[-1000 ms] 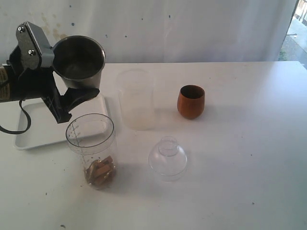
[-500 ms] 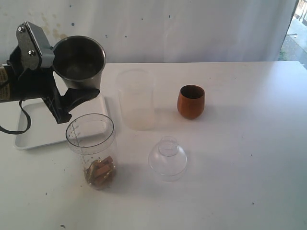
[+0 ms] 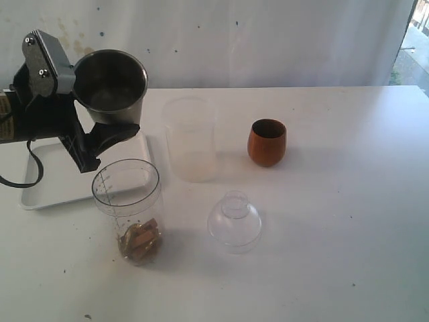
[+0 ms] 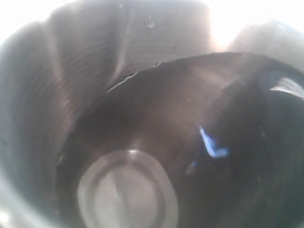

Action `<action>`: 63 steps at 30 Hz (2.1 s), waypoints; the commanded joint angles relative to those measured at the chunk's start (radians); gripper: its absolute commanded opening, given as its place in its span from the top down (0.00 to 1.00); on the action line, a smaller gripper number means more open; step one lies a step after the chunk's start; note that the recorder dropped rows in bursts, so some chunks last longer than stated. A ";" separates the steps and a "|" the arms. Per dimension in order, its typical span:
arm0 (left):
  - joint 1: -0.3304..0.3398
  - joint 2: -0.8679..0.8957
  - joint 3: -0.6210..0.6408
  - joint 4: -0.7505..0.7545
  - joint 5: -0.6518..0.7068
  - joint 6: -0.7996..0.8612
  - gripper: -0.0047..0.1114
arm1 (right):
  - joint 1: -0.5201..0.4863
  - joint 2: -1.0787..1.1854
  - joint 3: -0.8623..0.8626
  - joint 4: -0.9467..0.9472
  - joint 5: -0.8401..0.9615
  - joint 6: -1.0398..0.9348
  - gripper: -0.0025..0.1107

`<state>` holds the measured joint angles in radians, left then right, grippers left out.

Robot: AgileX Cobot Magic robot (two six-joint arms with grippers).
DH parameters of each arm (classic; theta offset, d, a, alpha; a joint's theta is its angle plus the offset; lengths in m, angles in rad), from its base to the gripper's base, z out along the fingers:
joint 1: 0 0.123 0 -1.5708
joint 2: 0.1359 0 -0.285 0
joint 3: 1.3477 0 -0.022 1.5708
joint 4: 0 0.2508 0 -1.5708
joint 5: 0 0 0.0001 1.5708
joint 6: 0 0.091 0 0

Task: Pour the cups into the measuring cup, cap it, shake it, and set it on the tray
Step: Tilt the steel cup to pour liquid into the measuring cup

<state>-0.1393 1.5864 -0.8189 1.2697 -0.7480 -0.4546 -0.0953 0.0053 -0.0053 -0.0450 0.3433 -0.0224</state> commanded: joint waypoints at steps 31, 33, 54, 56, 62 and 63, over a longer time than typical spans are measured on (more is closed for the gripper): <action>0.061 -0.021 -0.015 0.077 -0.119 0.100 0.96 | -0.005 -0.005 0.005 -0.004 0.001 0.009 0.98; 0.061 -0.021 -0.015 0.077 -0.113 0.129 0.96 | -0.005 -0.005 0.005 -0.004 0.001 0.009 0.98; 0.061 -0.021 -0.015 0.068 -0.066 0.462 0.96 | -0.005 -0.005 0.005 -0.004 0.001 0.009 0.98; 0.061 -0.021 -0.015 0.061 -0.066 0.464 0.96 | -0.005 -0.005 0.005 -0.004 0.001 0.009 0.98; 0.061 -0.021 -0.015 0.061 -0.026 0.525 0.96 | -0.005 -0.005 0.005 -0.004 0.001 0.009 0.98; 0.061 -0.021 -0.015 0.058 -0.019 0.532 0.96 | -0.005 -0.005 0.005 -0.004 0.001 0.009 0.98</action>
<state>-0.0790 1.5864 -0.8210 1.3785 -0.7571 0.0581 -0.0953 0.0053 -0.0053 -0.0450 0.3433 -0.0187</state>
